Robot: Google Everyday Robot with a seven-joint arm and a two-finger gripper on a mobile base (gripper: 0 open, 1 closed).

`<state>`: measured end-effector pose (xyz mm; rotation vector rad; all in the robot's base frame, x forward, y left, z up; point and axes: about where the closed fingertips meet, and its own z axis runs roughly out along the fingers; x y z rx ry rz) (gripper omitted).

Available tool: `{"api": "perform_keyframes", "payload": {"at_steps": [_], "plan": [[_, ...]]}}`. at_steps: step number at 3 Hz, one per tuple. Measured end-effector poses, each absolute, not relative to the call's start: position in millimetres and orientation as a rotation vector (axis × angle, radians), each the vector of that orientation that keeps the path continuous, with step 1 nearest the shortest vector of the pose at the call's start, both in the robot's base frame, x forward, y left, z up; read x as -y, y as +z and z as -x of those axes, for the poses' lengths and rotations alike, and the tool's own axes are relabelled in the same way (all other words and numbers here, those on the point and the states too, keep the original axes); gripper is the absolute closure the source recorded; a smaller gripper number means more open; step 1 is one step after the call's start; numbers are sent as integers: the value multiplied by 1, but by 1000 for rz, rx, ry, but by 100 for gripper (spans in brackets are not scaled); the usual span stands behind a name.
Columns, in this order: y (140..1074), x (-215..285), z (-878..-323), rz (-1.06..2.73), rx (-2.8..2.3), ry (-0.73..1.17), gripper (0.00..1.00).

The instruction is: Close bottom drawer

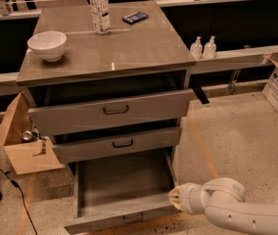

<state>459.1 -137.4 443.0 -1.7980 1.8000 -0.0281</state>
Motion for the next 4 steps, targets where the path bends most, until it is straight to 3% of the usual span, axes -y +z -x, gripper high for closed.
{"api": "perform_keyframes", "payload": {"at_steps": [2, 4], "plan": [[372, 147, -477, 1589, -1927, -9, 100], [264, 104, -452, 1603, -1934, 46, 100]]}}
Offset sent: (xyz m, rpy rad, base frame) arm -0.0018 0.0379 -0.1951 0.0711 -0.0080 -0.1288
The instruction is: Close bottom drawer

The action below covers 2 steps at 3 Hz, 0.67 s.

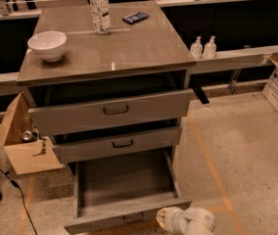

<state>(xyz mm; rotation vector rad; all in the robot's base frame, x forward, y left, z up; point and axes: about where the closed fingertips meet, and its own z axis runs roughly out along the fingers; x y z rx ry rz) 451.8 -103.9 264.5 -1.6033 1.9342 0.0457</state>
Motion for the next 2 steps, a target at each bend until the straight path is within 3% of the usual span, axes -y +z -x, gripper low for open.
{"api": "perform_keyframes", "payload": {"at_steps": [2], "plan": [[207, 105, -441, 1586, -1970, 37, 100]]}}
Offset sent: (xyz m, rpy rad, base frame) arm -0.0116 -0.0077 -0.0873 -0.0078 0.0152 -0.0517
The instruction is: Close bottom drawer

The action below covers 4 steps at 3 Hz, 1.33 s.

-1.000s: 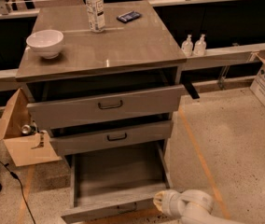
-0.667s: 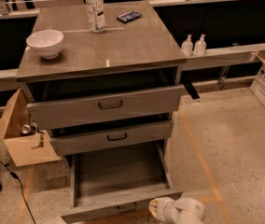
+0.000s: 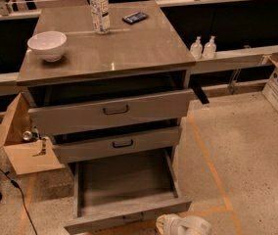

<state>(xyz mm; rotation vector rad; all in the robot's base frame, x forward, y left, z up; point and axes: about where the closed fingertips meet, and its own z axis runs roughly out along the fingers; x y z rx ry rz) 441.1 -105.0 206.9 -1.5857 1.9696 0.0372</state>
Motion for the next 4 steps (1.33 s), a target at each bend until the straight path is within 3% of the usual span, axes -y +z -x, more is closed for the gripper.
{"api": "perform_keyframes", "payload": {"at_steps": [4], "plan": [[142, 114, -495, 1317, -1992, -21, 100]]}}
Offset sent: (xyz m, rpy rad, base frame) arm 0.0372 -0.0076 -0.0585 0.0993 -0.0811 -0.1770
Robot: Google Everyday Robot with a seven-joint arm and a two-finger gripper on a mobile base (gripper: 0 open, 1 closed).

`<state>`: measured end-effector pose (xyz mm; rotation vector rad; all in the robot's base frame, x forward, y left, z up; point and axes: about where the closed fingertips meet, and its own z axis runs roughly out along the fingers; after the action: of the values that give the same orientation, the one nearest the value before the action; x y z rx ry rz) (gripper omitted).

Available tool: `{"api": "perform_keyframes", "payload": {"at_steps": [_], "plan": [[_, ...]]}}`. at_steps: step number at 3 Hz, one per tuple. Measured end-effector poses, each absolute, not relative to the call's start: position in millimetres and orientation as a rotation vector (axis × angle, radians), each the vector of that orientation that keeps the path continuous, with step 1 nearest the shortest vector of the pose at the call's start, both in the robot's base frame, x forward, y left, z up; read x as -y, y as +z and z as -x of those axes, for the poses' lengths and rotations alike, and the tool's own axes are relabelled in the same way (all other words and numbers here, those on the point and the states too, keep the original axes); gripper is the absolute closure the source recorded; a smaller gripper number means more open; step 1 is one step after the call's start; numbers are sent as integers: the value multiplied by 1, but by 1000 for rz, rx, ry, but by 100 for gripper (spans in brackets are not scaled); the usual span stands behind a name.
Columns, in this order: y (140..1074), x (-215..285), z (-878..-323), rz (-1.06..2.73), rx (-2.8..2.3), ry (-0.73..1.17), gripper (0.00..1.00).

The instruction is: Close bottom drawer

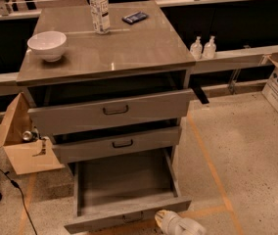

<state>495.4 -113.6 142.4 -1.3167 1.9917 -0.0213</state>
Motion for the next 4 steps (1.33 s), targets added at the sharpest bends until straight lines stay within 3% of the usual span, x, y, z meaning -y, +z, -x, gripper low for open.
{"api": "perform_keyframes", "payload": {"at_steps": [2, 4], "plan": [[149, 115, -548, 1301, -1880, -121, 100], [152, 84, -613, 1329, -1713, -149, 100]]}}
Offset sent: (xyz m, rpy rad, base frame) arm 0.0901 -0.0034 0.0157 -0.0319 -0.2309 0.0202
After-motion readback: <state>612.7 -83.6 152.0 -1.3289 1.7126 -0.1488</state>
